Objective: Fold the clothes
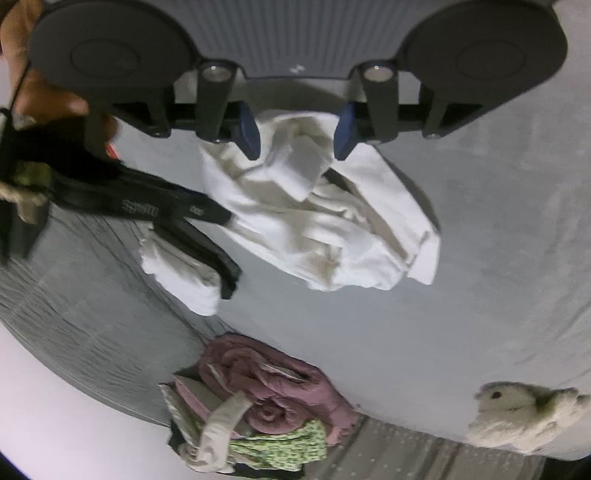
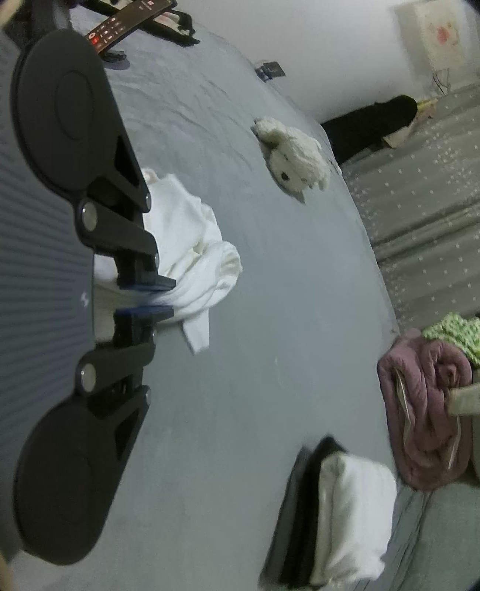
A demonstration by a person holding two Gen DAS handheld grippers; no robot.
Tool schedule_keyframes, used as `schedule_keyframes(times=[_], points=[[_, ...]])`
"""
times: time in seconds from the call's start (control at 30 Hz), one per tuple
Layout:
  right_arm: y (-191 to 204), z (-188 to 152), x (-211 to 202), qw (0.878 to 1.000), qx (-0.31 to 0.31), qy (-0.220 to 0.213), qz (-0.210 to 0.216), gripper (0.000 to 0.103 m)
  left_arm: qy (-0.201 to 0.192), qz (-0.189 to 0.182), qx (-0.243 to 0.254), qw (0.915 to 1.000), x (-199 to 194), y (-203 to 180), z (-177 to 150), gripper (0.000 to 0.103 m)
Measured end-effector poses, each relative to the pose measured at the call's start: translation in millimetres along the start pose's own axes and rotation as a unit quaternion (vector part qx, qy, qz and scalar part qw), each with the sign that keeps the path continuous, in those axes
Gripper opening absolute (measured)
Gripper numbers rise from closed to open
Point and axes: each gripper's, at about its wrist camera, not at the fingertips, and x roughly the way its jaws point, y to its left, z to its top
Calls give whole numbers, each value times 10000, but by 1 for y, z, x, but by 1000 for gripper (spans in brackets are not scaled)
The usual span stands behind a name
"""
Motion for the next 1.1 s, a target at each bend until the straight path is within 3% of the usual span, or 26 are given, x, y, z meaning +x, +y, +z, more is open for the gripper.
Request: schedule_keyframes(times=[0.27, 0.47, 0.63, 0.7, 0.83, 1.1], points=[[-39, -11, -8, 9987, 202, 305, -353, 8, 15, 290, -253, 9993, 10, 12, 4, 53], [-57, -17, -10, 9962, 278, 600, -562, 3, -62, 368, -320, 9988, 10, 12, 6, 51], [-66, -17, -21, 9965, 556, 555, -282, 20, -63, 268, -479, 9985, 13, 12, 8, 39], [-64, -16, -25, 9970, 587, 477, -172, 51, -63, 228, -542, 9982, 14, 12, 8, 34], [-54, -12, -29, 9979, 539, 364, 43, 53, -96, 121, -634, 9979, 15, 10, 9, 5], [-28, -5, -25, 9978, 436, 286, 415, 53, -259, 76, -484, 9985, 2, -4, 2, 4]])
